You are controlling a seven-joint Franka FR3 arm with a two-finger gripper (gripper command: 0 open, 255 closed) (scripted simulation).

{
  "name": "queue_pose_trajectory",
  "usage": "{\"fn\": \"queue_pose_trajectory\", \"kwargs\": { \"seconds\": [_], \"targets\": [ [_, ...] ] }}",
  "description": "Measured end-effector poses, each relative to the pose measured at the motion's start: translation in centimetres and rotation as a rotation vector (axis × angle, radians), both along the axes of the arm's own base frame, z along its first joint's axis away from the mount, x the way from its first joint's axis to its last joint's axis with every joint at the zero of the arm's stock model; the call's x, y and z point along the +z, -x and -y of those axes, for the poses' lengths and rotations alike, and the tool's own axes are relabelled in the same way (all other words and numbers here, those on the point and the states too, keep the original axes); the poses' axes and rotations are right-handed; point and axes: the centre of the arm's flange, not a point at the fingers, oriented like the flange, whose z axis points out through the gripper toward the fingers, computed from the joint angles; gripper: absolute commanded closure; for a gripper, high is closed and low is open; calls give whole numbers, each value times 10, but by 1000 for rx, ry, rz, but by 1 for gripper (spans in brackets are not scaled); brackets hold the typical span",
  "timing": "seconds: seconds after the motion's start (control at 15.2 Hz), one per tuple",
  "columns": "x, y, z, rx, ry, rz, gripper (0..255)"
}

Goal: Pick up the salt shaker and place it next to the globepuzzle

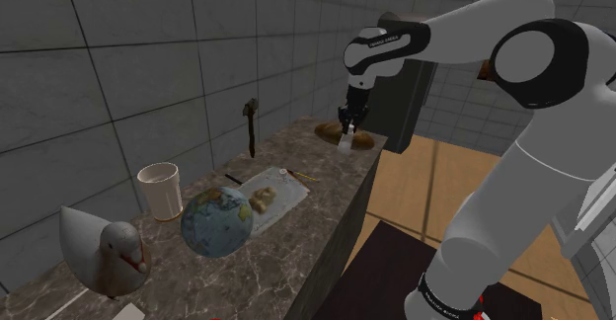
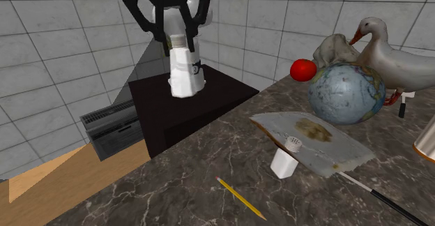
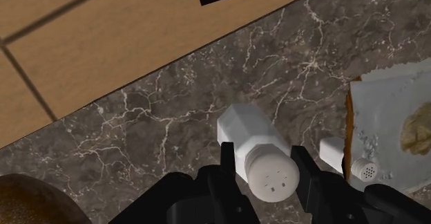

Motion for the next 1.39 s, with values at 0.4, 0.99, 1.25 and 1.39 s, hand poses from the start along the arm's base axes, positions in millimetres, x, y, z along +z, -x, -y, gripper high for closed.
{"fn": "queue_pose_trajectory", "kwargs": {
  "seconds": [0.4,0.99,1.25,1.39],
  "targets": [
    [32,0,-1,0,0,0,255],
    [68,-2,-17,1,0,0,255],
    [70,-4,-63,1,-1,0,255],
    [72,-6,-93,2,0,-1,255]
  ]
}}
